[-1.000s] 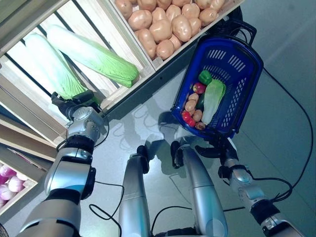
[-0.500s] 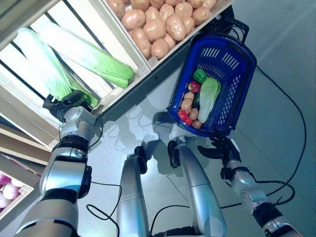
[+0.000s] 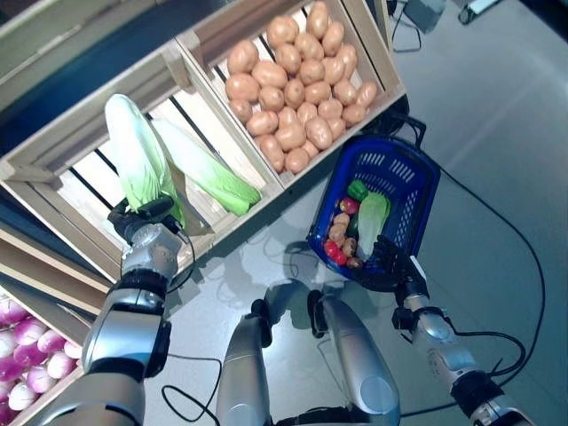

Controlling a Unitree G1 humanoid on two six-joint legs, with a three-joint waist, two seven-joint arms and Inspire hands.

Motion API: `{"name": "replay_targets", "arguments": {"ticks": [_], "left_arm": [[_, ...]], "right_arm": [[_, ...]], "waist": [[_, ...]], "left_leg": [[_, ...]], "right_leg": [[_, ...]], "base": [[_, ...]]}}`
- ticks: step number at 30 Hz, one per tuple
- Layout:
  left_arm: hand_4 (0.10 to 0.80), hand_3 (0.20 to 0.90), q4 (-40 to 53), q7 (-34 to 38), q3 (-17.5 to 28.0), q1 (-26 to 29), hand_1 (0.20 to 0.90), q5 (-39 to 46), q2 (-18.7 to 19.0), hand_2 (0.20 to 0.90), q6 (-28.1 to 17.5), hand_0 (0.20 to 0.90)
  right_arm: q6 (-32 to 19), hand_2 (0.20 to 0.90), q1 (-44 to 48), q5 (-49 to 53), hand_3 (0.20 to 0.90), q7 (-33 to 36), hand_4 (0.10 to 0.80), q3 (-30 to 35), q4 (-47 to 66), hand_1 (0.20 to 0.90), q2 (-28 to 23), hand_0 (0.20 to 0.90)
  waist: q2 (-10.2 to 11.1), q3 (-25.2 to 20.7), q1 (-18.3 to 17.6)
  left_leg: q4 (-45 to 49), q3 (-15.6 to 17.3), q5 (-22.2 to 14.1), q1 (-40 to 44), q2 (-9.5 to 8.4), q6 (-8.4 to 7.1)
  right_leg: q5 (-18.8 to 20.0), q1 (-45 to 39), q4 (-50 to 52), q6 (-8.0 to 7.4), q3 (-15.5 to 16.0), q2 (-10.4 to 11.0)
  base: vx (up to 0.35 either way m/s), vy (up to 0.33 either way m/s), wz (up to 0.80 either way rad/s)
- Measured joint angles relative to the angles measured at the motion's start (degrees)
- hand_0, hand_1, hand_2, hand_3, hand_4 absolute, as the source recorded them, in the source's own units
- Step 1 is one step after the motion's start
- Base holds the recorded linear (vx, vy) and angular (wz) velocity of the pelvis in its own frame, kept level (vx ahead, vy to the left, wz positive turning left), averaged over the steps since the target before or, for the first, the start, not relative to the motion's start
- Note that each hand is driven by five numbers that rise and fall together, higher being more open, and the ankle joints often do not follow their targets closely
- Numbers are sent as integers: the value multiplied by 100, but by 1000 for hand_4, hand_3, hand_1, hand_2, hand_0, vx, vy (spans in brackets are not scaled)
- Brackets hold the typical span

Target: Put vegetables into the basket

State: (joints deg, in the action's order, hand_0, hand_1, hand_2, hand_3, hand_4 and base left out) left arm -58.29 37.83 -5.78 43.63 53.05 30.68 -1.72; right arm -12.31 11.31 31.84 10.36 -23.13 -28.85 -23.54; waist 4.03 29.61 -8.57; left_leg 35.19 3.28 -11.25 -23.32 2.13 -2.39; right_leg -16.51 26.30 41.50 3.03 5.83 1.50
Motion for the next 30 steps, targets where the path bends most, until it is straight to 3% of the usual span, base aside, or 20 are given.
{"name": "replay_targets", "arguments": {"ticks": [4, 7, 11, 15, 19, 25, 30], "left_arm": [[400, 300, 228, 1, 51, -425, 300, -134, -314, 300, -4, 300], [400, 300, 722, 15, 99, -1047, 300, -343, -669, 300, -80, 300], [400, 300, 1597, -139, 115, -2056, 300, -621, -1218, 300, -568, 300], [400, 300, 2103, -378, -120, -2937, 300, -1192, -1604, 300, -713, 300], [400, 300, 2728, -826, -355, -3407, 300, -1789, -1645, 300, -714, 300], [400, 300, 3296, -1059, -552, -3472, 300, -2563, -1607, 300, -713, 300], [400, 300, 3617, -1508, -786, -3489, 300, -3263, -1368, 300, -708, 300]], "right_arm": [[-2, 900, -38, 0, 900, 1, 800, 3, 7, 900, 62, 900], [-8, 900, -218, 3, 900, 8, 800, 57, 22, 900, 161, 900], [-13, 900, -763, 2, 900, 7, 800, 211, 121, 900, 295, 900], [-69, 900, -878, 7, 900, 5, 800, 442, 132, 900, 465, 900], [-124, 900, -875, 26, 900, -25, 800, 721, 392, 900, 622, 900], [-224, 900, -801, 675, 900, -400, 800, 740, 639, 900, 640, 900], [-223, 900, -686, 1442, 900, -909, 800, 836, 757, 900, 649, 900]], "waist": [[-110, -182, 115], [-317, -440, 177], [-522, -1206, 362], [-612, -1673, 446], [-583, -1882, 593], [-565, -2064, 758], [-541, -2078, 814]], "left_leg": [[-654, -31, 165, 647, -45, -2], [-1328, -129, 366, 1202, -58, 5], [-2522, -273, 780, 1995, -85, 50], [-3354, -356, 1080, 2596, -74, 109], [-3854, -453, 1299, 2916, -51, 195], [-4025, -468, 1388, 2950, -181, 310], [-4026, -463, 1400, 2983, -207, 334]], "right_leg": [[19, -621, -490, -4, 159, 68], [148, -1196, -1083, -40, 320, 59], [361, -1899, -1995, -114, 450, 5], [586, -2511, -2779, -222, 545, -66], [982, -3047, -3694, -334, 556, -163], [1476, -3461, -4648, -465, 544, -137], [1505, -3503, -4660, -489, 545, -102]], "base": [[80, -96, 14], [112, -94, 19], [45, -83, 19], [-2, -65, 13], [-25, -40, 12], [-32, -23, 6], [0, 0, 0]]}}
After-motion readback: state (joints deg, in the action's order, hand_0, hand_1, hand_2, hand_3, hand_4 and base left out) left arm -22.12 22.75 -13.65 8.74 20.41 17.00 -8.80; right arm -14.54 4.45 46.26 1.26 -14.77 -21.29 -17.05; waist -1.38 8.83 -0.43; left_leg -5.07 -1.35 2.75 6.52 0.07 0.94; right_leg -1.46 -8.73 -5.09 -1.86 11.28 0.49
